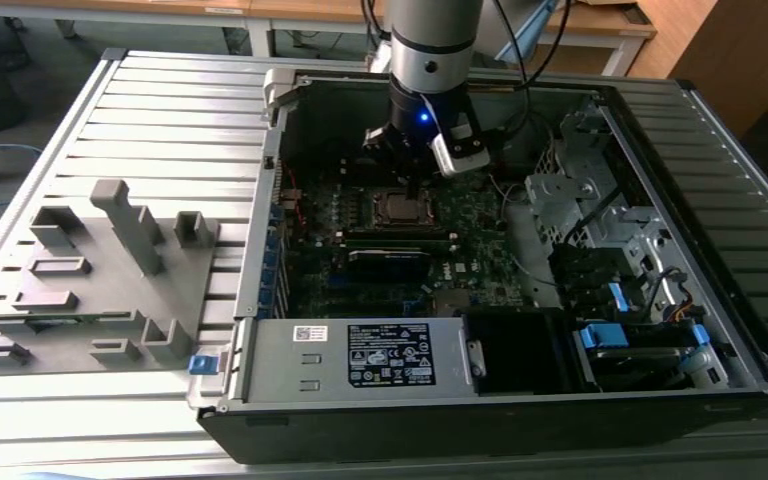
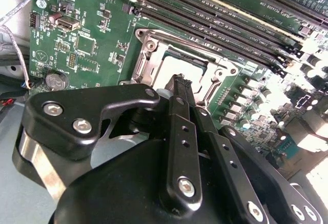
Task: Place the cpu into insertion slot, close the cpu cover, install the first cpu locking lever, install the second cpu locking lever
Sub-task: 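Install the second cpu locking lever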
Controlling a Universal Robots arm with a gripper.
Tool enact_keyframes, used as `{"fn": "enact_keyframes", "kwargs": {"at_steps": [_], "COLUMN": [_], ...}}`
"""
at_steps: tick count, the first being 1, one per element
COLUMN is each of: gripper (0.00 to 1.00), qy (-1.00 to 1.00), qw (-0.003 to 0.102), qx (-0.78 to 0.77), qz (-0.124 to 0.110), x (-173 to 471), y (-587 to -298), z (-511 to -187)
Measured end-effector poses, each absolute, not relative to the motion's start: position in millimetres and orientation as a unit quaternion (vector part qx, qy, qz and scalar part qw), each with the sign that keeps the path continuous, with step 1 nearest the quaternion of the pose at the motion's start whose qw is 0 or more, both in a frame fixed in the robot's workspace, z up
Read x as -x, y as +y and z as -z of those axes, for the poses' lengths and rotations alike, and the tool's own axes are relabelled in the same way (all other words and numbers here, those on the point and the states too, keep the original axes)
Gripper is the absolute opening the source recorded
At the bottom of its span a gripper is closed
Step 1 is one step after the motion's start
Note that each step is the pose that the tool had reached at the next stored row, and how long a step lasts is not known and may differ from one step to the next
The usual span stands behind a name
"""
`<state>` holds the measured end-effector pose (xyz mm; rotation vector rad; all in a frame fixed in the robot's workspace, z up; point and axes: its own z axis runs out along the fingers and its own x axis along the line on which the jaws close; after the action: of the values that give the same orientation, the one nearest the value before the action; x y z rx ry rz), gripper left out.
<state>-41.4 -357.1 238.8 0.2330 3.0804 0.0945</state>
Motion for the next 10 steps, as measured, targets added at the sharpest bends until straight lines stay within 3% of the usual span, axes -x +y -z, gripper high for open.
{"fn": "enact_keyframes", "kwargs": {"at_steps": [10], "gripper": [0.11], "qy": [0.996], "qw": [0.025], "qx": [-0.075], "qz": [-0.031], "x": [44.4], "y": [-355.5], "z": [-238.7]}}
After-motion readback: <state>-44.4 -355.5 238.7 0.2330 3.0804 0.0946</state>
